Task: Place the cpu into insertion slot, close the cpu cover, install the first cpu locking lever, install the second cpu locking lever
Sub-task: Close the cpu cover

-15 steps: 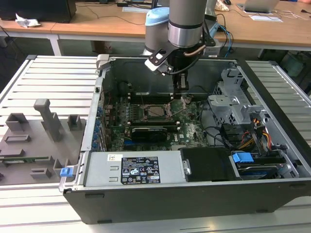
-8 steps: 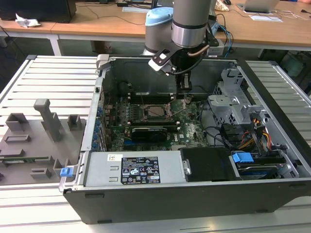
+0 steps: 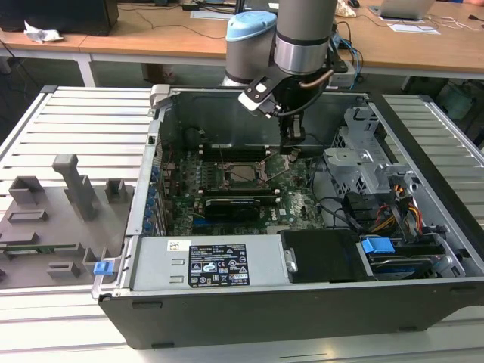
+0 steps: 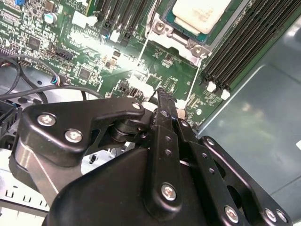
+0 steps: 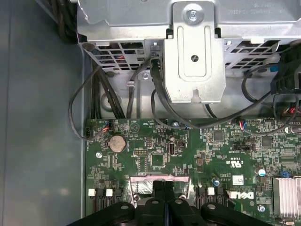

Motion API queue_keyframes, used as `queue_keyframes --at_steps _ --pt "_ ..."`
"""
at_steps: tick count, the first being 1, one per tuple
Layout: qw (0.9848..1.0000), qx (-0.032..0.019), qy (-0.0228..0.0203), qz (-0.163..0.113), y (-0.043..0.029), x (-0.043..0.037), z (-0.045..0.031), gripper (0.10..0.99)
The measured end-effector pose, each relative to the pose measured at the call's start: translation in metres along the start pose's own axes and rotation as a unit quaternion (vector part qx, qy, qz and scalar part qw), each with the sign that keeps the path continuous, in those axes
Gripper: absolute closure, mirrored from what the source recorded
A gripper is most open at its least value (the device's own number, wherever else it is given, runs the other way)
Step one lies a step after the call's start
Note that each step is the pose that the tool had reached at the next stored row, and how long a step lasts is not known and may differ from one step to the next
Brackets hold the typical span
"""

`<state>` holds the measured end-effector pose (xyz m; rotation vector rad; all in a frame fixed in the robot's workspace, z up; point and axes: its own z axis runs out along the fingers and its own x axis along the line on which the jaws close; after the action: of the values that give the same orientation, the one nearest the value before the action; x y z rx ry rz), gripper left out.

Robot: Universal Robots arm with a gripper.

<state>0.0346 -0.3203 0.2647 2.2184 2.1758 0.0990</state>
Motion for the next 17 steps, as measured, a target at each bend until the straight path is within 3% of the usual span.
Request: queue_keyframes --at_steps 17 --pt "1.0000 0.0007 0.0000 0.000 0.0211 0.0006 0.0014 0.980"
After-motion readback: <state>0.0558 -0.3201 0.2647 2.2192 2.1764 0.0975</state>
